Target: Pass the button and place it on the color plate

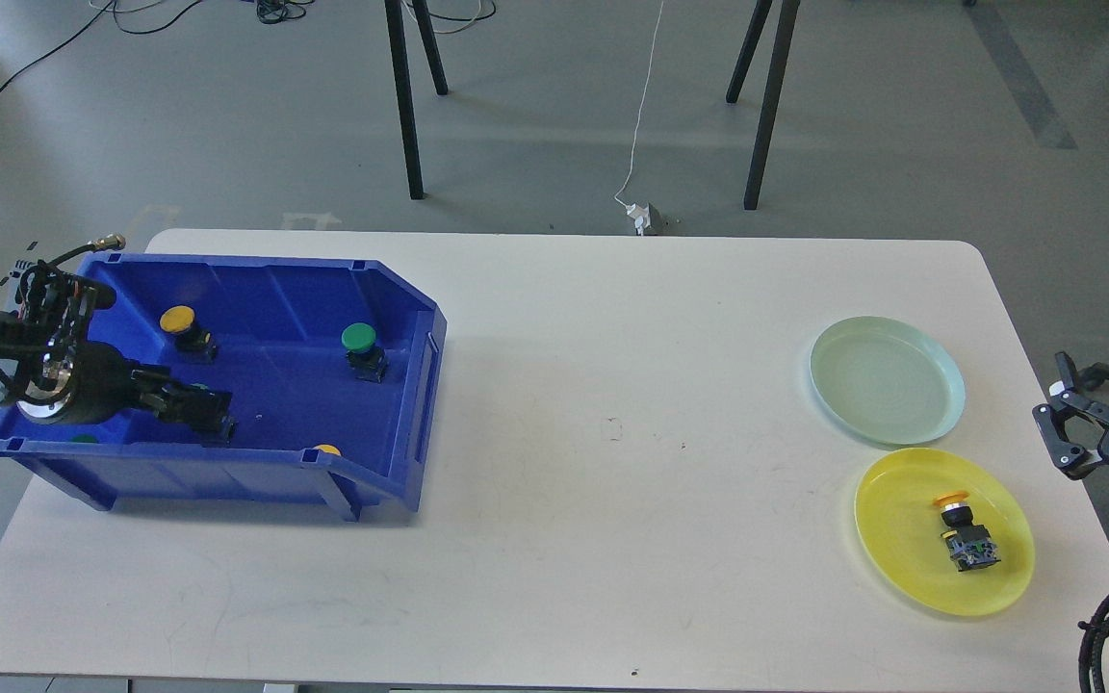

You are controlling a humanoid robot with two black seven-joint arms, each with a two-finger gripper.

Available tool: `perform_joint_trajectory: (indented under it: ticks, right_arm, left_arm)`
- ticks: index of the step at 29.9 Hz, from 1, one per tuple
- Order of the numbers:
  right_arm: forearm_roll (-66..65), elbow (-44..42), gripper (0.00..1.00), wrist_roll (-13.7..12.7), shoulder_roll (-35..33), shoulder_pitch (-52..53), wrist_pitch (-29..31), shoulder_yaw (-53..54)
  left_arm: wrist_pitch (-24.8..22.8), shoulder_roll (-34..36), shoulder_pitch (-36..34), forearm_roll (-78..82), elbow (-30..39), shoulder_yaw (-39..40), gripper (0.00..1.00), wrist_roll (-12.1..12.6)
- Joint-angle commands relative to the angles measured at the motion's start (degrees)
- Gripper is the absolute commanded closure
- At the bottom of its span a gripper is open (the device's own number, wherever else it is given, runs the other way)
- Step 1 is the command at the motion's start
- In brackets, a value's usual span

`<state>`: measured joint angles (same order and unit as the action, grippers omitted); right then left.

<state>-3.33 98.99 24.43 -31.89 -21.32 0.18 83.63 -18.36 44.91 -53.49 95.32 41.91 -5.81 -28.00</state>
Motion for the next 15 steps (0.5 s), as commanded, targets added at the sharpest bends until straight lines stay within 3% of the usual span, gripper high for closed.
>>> perform_joint_trajectory:
  ticks: [1,5,11,15]
  right_arm:
    - [-0.01,-0.02,0.01,0.0,-0.01,-0.12,0.0,0.04]
    - [-0.01,-0.02,0.01,0.0,0.08,-0.21,0.0,0.04]
    - [-0.01,-0.2,0.01,0.0,0.16,-0.3,0.0,-0.22]
    - [-0.01,-0.29,0.01,0.0,0.16,-0.47,0.0,-0.13]
  left_arm:
    - [-0.01,-1.75,0.32,-0.04,-2.44,-0.43,0.1,0.0]
    - [0.08,-2.2,0.67,-0.04,-3.5,-0.43,0.11,0.0]
    - [0.43,-2.81,1.02,0.05,-3.85,-0.43,0.34,0.0]
    - [0.78,-3.43,1.11,0.05,-4.99,-0.43,0.42,0.0]
